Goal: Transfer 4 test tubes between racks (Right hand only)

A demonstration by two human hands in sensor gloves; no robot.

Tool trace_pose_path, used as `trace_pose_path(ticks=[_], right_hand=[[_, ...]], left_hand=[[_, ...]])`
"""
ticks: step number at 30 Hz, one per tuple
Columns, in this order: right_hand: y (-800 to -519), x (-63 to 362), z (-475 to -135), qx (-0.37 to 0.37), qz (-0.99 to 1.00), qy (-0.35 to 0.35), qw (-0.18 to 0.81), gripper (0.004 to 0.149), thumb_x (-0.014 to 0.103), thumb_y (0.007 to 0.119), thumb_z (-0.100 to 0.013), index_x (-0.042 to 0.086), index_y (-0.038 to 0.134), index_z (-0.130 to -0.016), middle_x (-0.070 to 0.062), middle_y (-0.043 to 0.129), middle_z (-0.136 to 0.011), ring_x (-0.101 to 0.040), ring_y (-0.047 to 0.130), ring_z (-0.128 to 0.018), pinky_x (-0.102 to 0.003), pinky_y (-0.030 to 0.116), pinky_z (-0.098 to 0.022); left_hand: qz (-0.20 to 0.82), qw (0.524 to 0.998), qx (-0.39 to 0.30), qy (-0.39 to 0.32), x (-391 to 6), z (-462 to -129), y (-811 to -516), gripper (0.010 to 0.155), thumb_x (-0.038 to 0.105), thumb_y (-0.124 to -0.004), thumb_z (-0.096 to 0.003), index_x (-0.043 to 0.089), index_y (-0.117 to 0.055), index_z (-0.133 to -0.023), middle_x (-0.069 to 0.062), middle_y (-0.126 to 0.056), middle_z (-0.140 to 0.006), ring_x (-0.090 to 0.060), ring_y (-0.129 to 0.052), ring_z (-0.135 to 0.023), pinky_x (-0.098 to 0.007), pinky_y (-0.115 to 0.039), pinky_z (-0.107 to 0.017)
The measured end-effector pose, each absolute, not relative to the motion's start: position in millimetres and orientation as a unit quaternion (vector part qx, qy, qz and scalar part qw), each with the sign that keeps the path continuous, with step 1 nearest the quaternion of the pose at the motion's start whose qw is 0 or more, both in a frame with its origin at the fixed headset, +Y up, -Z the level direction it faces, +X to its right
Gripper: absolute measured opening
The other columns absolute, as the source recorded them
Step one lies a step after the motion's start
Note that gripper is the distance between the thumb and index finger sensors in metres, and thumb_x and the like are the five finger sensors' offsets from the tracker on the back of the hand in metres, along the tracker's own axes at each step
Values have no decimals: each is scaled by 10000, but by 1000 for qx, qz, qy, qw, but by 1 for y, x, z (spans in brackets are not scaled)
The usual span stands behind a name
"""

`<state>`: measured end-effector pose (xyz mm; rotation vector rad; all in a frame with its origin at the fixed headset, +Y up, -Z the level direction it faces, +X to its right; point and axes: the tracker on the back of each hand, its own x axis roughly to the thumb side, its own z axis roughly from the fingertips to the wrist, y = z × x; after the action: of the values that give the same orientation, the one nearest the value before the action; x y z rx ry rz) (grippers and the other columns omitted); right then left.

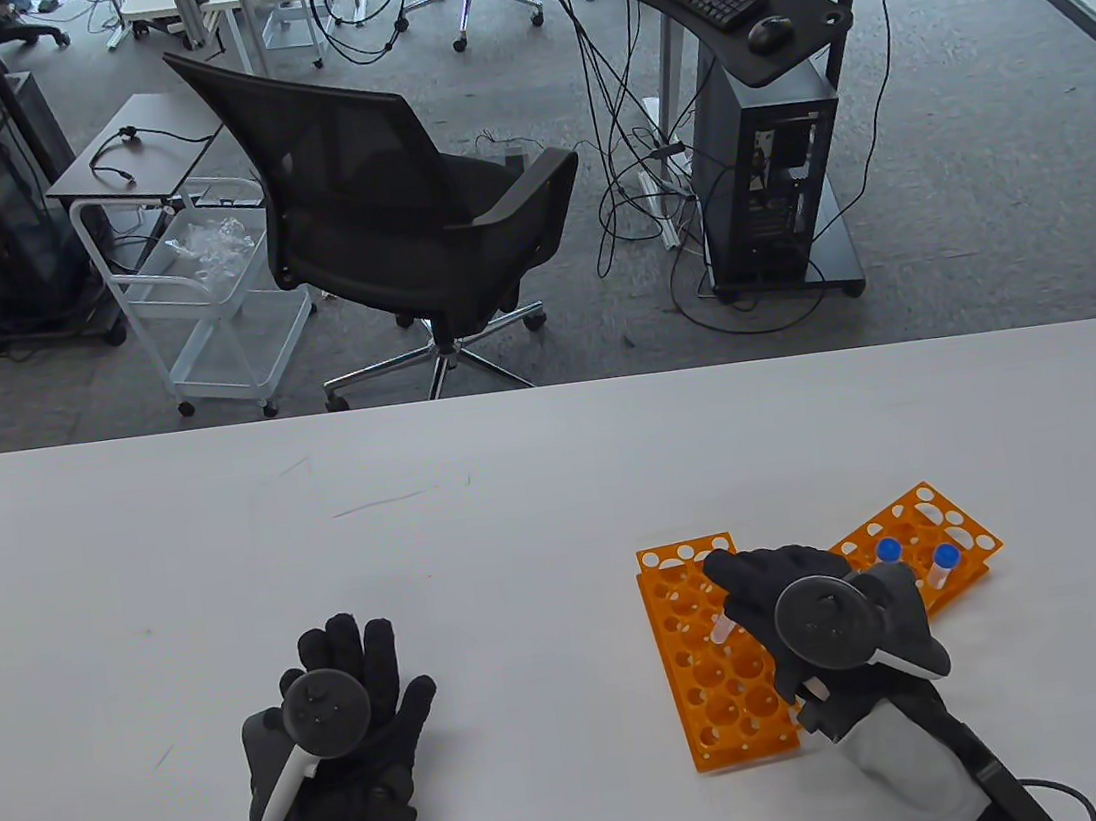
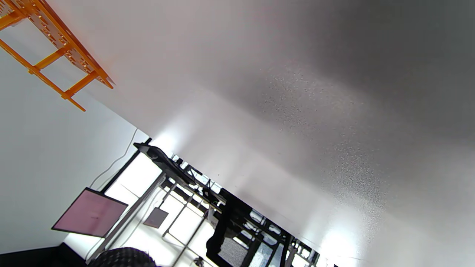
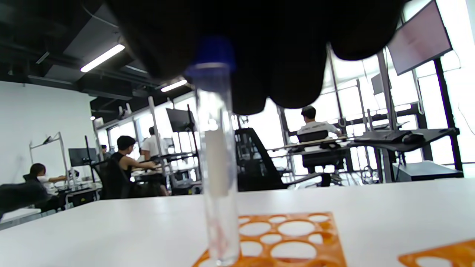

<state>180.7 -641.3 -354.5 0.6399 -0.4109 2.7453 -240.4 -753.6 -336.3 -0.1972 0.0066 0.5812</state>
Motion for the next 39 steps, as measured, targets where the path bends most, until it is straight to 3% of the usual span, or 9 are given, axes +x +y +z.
trace_pose_path(ticks=[39], right_hand=[[-635, 246, -373, 111, 972, -159, 134, 465, 260, 817, -452, 142, 829, -902, -155, 938, -840, -428, 882, -731, -633, 663, -559]], left_hand=[[285, 954, -95, -2, -239, -336, -754, 712, 649, -493, -575, 483, -56, -1113, 198, 155, -1135, -47, 292, -1002, -371, 198, -728]])
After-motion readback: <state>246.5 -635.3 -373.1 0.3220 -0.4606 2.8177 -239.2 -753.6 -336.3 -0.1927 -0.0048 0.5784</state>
